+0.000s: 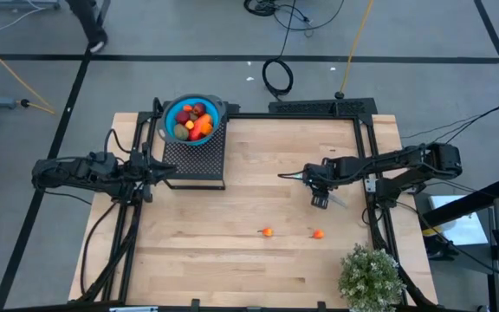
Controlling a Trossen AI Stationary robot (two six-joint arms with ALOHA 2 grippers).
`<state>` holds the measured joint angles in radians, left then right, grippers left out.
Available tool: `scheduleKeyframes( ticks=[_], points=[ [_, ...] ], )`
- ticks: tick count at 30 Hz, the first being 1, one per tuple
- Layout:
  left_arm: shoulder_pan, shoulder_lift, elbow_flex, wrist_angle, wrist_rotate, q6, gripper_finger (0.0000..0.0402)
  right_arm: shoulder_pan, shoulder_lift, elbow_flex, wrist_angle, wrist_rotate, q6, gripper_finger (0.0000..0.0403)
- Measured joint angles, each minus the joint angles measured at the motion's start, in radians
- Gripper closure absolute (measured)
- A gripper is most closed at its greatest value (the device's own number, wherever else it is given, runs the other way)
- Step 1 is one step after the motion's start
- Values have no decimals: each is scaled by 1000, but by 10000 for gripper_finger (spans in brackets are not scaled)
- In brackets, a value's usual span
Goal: Pick & Place Fruit
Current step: Put the blue knife on the shelf
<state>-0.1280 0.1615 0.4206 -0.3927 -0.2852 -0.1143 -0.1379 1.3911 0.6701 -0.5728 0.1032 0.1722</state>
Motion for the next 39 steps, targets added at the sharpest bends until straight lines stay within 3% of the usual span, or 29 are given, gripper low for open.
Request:
scheduleKeyframes(
  ticks=[18, 39],
  points=[
    [0, 0, 0, 1, 0, -7, 360, 25, -21, -4, 51, -77, -61, 232],
    [0, 0, 1, 0, 0, -4, 360, 31, -83, -3, -3, -75, -34, 232]
  ],
)
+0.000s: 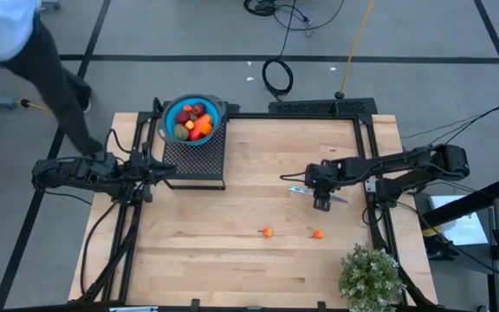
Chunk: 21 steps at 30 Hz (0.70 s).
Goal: Pick & Place Fruit
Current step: Put the blue knife on the shelf
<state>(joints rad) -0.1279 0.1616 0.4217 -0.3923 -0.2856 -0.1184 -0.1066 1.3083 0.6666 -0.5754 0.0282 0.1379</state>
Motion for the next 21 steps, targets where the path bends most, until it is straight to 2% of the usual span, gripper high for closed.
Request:
scheduleKeyframes(
  ticks=[16, 21],
  points=[
    [0, 0, 0, 0, 0, 1, 360, 37, -1, -75, 103, 24, 34, 232],
    [0, 0, 0, 0, 0, 0, 360, 37, 0, -89, 116, 23, 34, 259]
  ],
)
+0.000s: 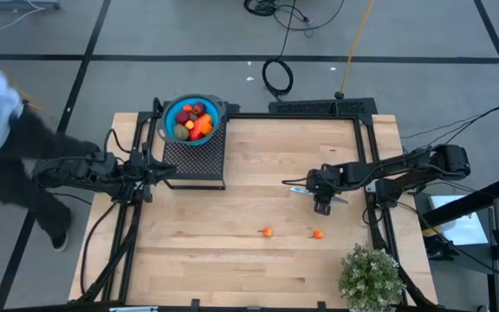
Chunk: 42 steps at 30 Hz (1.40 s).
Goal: Pick & Place Fruit
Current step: Put the blue knife on the shelf
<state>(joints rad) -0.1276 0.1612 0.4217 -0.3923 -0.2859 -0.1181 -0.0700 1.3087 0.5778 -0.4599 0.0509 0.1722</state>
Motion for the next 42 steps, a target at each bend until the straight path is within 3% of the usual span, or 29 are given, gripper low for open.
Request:
scheduleKeyframes(
  ticks=[12, 31, 42],
  points=[
    [0, 0, 0, 0, 4, 1, 360, 0, 2, -2, 28, 0, -8, 390],
    [0, 2, 0, 12, 27, -52, 360, 43, 6, -1, 138, 33, -61, 393],
    [0, 2, 0, 50, 50, -58, 360, 90, 5, 102, 102, 80, -122, 393]
  ],
)
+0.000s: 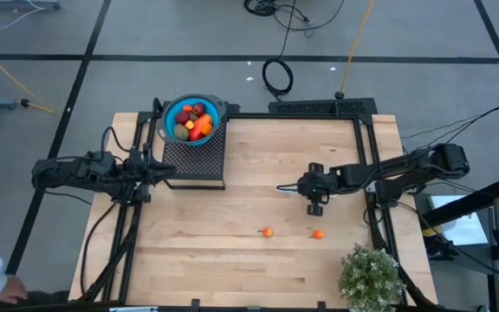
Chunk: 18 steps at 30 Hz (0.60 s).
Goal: Pick & Place Fruit
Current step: Put the blue knife on the shelf
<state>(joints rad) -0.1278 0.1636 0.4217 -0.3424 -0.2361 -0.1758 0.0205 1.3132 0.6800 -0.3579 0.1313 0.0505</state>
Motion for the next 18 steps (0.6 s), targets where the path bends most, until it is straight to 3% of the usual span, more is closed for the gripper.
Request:
scheduleKeyframes(
  ticks=[6, 18],
  points=[
    [0, 52, 0, 29, 26, -35, 360, 25, 0, 83, -67, 57, -47, 393],
    [0, 305, 0, 220, 27, -63, 360, 91, -1, 215, -190, 164, -140, 393]
  ],
)
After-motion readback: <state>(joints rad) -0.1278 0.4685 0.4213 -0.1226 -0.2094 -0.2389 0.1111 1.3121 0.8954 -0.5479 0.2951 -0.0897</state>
